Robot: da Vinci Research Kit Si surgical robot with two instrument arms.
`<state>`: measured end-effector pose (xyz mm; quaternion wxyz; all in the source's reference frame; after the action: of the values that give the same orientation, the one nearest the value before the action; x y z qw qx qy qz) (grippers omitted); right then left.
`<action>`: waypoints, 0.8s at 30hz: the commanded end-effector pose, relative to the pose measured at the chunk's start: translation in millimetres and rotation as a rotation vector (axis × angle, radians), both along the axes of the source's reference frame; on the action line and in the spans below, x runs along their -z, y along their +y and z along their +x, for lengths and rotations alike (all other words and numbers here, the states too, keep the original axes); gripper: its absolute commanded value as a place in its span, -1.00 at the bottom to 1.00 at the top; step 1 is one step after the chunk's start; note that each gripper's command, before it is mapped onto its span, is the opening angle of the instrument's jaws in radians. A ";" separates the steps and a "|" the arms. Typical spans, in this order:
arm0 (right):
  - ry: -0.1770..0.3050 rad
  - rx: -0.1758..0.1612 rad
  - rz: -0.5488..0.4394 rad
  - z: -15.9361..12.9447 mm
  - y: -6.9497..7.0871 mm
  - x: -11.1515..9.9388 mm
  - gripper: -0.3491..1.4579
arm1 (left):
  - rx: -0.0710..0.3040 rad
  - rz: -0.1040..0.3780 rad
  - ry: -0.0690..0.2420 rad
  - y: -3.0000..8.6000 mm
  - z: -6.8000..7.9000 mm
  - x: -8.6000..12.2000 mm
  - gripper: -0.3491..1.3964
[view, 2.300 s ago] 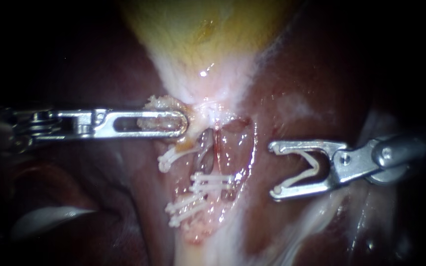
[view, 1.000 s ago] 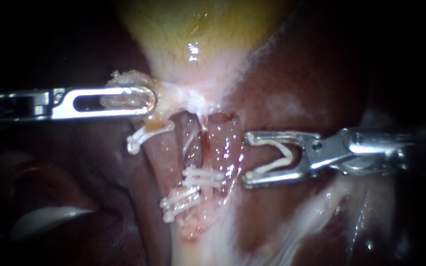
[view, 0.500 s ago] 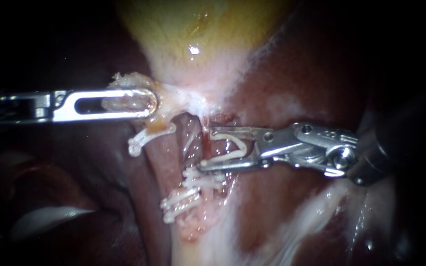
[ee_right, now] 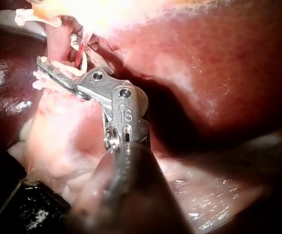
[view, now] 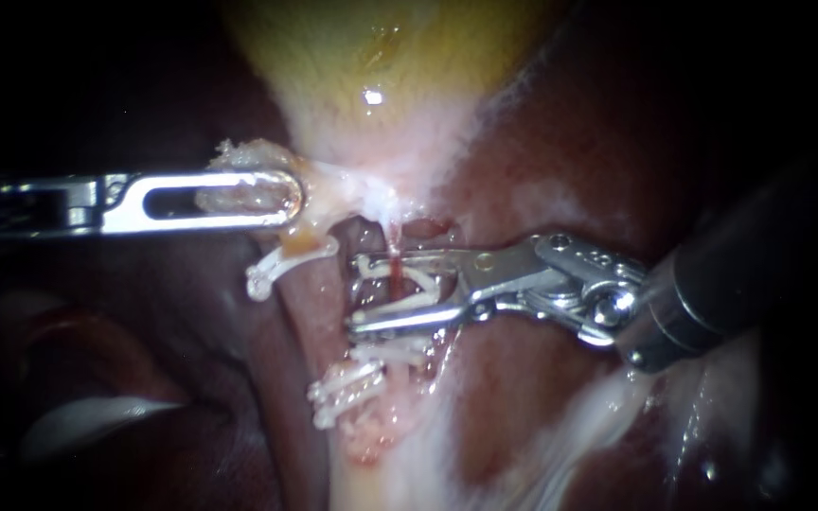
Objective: Clipping third clip right tube
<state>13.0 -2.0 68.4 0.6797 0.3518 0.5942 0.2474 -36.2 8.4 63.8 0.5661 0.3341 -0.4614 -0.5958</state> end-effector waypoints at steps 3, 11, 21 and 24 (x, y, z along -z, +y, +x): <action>0.023 -0.016 0.009 0.0 0.2 0.6 -0.09 | 0.000 -0.001 0.000 0.0 0.0 -0.2 -1.00; 0.080 -0.022 0.031 0.1 0.3 2.1 -0.09 | -0.001 -0.002 -0.001 0.0 0.1 -0.5 -1.00; 0.104 -0.028 0.048 0.1 0.5 2.6 -0.10 | -0.001 -0.002 0.000 0.0 0.0 -0.5 -1.00; 0.105 -0.027 0.048 0.1 0.5 2.6 -0.13 | -0.001 -0.002 0.000 0.0 0.0 -0.5 -1.00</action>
<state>13.1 -1.5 65.8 0.6347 0.3739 0.6270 0.2534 -36.2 8.3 64.3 0.5664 0.3340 -0.4622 -0.5950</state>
